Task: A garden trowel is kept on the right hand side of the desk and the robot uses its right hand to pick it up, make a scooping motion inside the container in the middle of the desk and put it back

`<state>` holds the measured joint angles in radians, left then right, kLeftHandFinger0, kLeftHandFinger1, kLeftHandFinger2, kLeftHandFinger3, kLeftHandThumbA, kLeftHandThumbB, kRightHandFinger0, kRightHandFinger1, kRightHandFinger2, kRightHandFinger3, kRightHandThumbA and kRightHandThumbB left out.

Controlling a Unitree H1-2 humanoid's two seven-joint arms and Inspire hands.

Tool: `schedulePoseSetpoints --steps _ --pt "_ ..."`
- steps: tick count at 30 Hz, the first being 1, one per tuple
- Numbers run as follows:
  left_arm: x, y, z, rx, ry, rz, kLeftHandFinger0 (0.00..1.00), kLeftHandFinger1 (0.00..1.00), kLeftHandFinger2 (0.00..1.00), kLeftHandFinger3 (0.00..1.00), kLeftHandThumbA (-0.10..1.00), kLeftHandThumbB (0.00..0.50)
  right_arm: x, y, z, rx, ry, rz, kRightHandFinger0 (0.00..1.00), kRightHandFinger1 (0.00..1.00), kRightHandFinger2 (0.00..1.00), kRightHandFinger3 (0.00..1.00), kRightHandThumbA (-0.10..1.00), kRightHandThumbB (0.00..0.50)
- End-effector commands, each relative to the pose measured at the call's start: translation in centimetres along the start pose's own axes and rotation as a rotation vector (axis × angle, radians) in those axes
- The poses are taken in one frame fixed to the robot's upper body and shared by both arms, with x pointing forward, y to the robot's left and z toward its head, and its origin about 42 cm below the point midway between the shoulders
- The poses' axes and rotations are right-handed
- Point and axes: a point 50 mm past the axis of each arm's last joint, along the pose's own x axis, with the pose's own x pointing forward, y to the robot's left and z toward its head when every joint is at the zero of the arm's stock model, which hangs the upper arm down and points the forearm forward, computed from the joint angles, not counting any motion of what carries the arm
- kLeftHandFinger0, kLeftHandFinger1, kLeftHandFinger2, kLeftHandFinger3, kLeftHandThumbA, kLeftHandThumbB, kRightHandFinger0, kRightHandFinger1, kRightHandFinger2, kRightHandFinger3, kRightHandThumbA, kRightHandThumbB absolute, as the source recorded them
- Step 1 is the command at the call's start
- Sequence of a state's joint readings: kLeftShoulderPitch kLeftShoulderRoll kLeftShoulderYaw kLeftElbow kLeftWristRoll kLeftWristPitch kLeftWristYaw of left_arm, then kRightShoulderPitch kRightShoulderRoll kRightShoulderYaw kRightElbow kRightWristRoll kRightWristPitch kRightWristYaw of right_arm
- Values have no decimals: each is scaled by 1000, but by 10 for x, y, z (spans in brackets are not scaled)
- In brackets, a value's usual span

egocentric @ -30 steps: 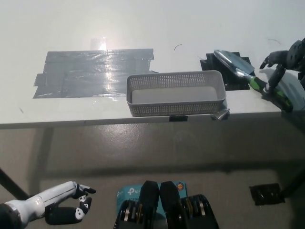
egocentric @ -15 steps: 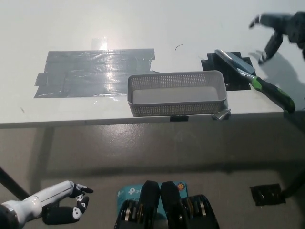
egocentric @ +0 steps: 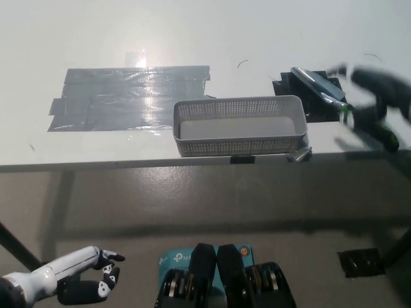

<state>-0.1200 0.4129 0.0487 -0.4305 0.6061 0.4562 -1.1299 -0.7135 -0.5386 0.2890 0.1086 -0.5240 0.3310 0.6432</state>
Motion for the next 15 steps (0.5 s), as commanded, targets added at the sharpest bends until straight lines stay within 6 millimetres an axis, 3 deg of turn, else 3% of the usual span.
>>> schedulePoseSetpoints --steps 1,2,5,7,9,12,13,15 --pt "-5 7 1 6 4 12 1000 947 944 1000 1000 498 -116 34 0 325 -208 -289 1000 1000 1000 1000 435 177" --pt "-5 7 1 5 3 12 1000 947 941 1000 1000 500 -120 54 -3 361 -195 -286 1000 1000 1000 1000 399 177" --pt "-5 7 0 -4 -3 14 1000 942 932 1000 1000 490 -125 88 -8 463 -188 -297 1000 1000 1000 1000 284 170" --pt "-2 8 0 -9 -6 14 1000 941 931 1000 1000 490 -126 96 -9 506 -187 -304 1000 1000 1000 1000 281 168" --pt "-1 9 1 -9 -12 12 1000 939 954 1000 1000 496 -124 133 -20 568 -176 -313 1000 1000 1000 1000 221 129" --pt "0 9 1 -10 -10 14 1000 934 950 1000 1000 499 -117 150 -25 530 -142 -294 1000 1000 1000 1000 218 111" --pt "-1 9 1 -3 -9 19 1000 935 949 1000 1000 492 -111 168 -30 425 -121 -231 1000 1000 1000 1000 199 100" --pt "0 8 1 -7 -14 13 1000 938 950 1000 1000 492 -110 174 -33 396 -117 -189 1000 1000 1000 1000 164 99"
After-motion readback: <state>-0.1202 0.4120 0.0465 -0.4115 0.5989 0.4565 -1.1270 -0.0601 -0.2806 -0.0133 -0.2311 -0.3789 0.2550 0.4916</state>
